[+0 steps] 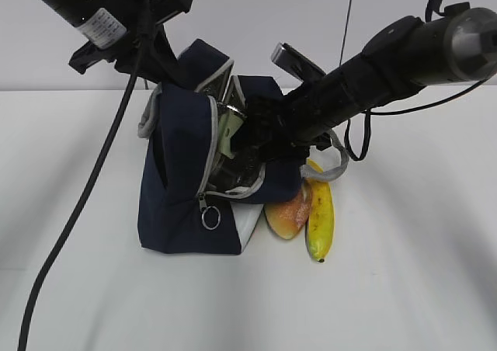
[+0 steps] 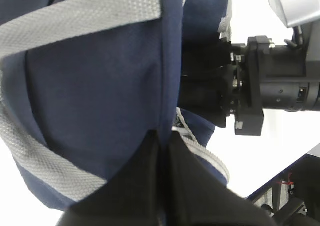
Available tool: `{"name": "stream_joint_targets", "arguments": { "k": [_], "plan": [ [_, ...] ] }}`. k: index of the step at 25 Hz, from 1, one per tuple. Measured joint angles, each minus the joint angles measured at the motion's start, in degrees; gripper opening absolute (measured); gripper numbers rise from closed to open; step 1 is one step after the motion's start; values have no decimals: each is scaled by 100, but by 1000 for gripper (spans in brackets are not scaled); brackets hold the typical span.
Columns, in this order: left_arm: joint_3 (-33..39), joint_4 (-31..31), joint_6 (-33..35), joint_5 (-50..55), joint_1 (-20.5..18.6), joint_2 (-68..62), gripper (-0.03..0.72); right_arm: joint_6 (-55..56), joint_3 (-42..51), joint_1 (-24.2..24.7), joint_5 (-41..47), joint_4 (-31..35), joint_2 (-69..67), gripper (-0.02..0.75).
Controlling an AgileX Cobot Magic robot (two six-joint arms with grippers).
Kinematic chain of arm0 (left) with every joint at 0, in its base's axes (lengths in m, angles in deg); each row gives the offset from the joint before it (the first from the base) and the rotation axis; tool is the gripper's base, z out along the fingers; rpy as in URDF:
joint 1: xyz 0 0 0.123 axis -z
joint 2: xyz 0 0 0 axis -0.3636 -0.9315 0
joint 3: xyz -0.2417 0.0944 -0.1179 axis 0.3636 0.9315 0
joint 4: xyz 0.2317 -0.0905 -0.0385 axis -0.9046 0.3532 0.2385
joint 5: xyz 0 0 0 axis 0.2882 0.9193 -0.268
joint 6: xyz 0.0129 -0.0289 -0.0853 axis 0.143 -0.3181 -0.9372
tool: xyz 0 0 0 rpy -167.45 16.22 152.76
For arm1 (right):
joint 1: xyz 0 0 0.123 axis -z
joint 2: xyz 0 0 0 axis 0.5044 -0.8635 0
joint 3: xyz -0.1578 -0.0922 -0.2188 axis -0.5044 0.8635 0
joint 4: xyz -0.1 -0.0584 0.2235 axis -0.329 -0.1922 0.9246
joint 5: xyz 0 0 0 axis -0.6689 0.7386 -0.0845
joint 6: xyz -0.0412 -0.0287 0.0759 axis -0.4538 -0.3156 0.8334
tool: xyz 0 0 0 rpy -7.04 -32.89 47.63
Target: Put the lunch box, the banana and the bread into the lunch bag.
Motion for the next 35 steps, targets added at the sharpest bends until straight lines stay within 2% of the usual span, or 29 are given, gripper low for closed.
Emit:
{"name": "stream_joint_targets", "arguments": {
  "k": [9,13,18,24,26,31,35],
  "plan": [
    [0,0,5,55,0,0,2,0,-550,37,891,-259,0,478],
    [0,0,5,83,0,0,2,288,-1107,128,1441,-656,0,478],
    [0,-198,7,155,0,0,2,446,-1858,284,2262,-775,0,477],
    [0,-431,7,198,0,0,2,1128,-2471,410,2489,-818,71,477],
    [0,-444,7,209,0,0,2,1373,-2470,477,2513,-1024,202,477],
    [0,-470,7,219,0,0,2,2116,-2470,502,2561,-2393,645,477],
    [0,-470,7,235,0,0,2,2299,-2196,502,2559,-2643,880,477]
  ]
}}
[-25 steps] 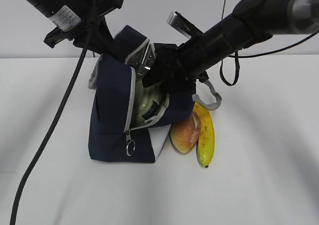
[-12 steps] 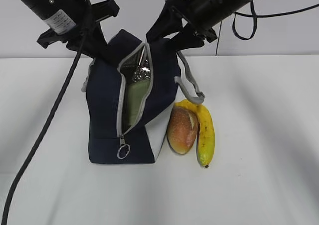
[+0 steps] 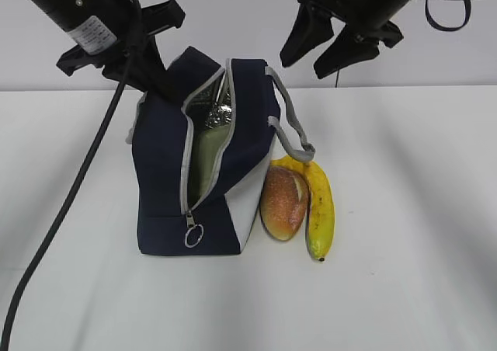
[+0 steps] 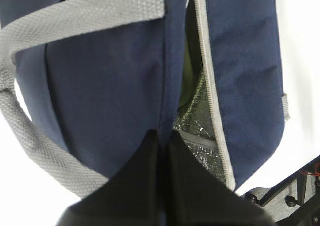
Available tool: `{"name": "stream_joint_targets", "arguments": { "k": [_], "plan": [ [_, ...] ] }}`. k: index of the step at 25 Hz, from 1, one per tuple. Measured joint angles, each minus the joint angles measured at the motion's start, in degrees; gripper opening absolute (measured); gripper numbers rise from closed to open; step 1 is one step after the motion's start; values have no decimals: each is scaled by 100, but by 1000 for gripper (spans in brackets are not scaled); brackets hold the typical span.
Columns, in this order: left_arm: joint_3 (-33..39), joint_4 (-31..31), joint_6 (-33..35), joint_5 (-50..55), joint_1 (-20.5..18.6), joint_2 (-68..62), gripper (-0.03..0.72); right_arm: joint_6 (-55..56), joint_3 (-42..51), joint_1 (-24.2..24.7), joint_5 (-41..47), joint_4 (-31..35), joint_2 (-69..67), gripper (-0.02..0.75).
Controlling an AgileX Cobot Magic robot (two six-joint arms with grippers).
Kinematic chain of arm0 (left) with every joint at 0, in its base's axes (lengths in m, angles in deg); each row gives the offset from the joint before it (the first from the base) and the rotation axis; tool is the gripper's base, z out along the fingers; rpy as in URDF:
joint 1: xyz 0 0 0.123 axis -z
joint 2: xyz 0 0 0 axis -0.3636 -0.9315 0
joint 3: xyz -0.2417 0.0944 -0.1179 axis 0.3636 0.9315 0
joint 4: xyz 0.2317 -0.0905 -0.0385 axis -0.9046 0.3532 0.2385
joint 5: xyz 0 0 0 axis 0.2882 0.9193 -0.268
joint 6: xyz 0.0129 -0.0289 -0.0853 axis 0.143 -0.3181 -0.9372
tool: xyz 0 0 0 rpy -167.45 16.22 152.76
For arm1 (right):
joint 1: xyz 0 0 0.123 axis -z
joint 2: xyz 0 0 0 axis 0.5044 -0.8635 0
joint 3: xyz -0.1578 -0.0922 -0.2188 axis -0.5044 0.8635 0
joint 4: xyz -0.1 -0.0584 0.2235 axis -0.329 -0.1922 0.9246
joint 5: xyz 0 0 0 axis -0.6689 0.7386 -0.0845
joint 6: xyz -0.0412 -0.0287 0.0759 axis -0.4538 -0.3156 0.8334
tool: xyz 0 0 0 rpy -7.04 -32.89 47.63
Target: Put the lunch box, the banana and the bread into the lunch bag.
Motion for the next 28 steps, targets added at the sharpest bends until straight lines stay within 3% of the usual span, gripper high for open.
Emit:
{"name": "stream_joint_targets", "arguments": {
  "k": [5,18,28],
  "plan": [
    [0,-5,0,12,0,0,2,24,1017,0,-71,-100,261,477],
    [0,-16,5,31,0,0,2,-199,3984,0,-2177,-110,1112,477],
    [0,-20,5,38,0,0,2,-214,4234,0,-3170,-79,1112,477]
  ]
}}
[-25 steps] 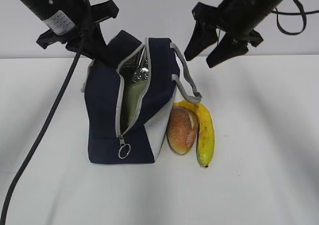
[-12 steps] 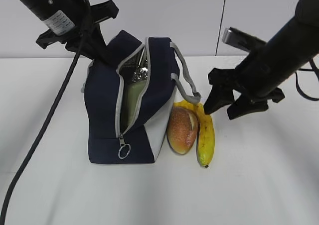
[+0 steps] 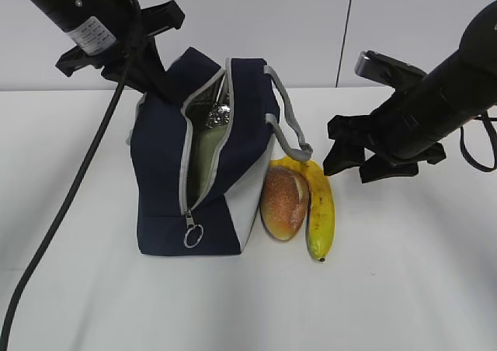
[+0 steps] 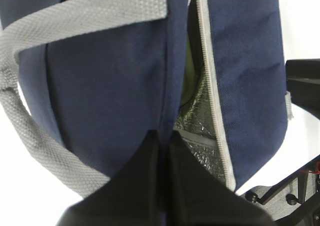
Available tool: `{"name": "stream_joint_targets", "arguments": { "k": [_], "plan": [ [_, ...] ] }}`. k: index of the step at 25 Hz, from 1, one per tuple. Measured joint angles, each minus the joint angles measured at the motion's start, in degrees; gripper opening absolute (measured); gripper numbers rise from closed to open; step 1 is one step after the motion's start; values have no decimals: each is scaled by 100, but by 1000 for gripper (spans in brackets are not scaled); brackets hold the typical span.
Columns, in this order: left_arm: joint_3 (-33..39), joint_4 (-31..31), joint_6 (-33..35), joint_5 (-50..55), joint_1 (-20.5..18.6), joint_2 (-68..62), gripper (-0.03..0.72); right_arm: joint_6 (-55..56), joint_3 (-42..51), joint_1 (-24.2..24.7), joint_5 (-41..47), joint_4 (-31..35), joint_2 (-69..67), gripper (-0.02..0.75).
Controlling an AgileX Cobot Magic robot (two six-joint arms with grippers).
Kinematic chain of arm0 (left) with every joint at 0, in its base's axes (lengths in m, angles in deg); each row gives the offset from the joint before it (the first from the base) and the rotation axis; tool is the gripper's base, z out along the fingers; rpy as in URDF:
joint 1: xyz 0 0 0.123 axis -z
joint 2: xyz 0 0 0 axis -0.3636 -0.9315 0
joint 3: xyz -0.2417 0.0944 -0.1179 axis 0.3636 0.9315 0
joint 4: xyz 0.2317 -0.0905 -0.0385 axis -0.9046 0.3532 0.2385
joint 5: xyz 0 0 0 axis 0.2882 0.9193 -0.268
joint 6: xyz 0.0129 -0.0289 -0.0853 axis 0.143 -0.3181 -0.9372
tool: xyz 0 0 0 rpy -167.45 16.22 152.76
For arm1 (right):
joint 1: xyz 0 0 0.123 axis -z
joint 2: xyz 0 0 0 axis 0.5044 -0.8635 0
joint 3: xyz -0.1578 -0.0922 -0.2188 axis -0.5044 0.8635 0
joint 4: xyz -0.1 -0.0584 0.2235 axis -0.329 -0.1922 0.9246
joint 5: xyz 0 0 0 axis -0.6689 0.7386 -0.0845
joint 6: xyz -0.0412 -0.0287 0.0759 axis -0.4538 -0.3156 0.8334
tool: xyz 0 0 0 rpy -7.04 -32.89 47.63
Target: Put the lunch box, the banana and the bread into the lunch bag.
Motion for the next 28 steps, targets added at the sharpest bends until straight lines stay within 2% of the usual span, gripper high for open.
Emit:
{"name": "stream_joint_targets", "arguments": {
  "k": [21,28],
  "plan": [
    [0,0,0,11,0,0,1,-29,-45,0,-158,93,-925,477],
    [0,0,0,22,0,0,1,-478,-58,0,-170,545,-925,477]
  ]
}}
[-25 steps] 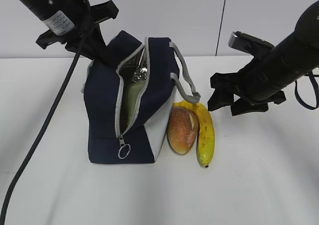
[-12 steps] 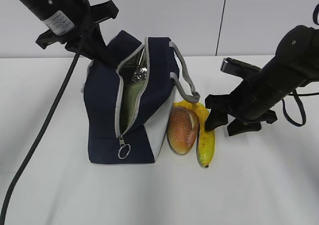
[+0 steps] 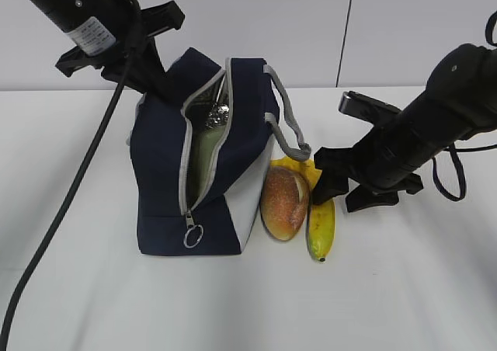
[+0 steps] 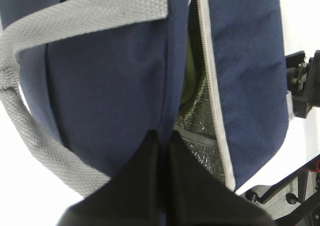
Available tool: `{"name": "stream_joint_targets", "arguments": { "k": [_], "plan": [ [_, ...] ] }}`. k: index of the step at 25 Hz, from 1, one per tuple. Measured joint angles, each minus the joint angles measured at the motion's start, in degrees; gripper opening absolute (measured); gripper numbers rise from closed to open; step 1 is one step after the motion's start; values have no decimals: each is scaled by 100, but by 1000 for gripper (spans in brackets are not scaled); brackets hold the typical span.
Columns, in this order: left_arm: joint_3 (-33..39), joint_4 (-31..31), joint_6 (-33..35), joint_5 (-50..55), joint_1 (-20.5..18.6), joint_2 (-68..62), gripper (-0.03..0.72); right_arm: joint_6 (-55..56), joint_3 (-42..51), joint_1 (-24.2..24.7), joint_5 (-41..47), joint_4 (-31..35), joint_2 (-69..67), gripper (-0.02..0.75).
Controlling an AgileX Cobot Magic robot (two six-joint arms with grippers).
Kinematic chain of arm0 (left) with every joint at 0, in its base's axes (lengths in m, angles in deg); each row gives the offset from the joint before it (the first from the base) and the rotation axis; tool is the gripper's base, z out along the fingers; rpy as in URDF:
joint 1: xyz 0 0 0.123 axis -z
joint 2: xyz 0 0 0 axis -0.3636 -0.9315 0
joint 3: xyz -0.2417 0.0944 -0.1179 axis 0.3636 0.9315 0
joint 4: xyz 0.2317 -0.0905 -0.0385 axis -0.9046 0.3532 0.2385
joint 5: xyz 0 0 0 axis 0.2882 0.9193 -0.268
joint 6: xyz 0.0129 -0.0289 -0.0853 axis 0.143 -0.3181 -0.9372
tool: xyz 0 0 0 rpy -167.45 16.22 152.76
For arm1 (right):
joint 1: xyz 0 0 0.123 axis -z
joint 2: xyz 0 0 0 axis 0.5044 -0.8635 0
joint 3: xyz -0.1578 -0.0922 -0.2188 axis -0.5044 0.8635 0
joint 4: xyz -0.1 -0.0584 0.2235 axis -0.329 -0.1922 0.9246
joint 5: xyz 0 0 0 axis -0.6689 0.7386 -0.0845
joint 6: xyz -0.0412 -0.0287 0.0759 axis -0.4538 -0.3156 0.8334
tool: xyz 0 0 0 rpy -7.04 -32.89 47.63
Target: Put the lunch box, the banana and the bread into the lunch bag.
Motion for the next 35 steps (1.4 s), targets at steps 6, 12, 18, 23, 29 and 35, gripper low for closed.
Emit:
{"name": "stream_joint_targets", "arguments": {
  "k": [6,12,18,23,29,35],
  "plan": [
    [0,-5,0,0,0,0,1,-97,-36,0,0,108,-37,477],
    [0,-5,0,0,0,0,1,-120,-264,0,37,131,-244,477],
    [0,-5,0,25,0,0,1,-122,-444,21,179,131,-436,477],
    [0,-10,0,36,0,0,1,-122,-444,43,179,131,-512,471],
    [0,-10,0,43,0,0,1,-122,-454,43,186,220,-556,337],
    [0,-10,0,43,0,0,1,-213,-454,43,186,231,-556,290]
  ]
}}
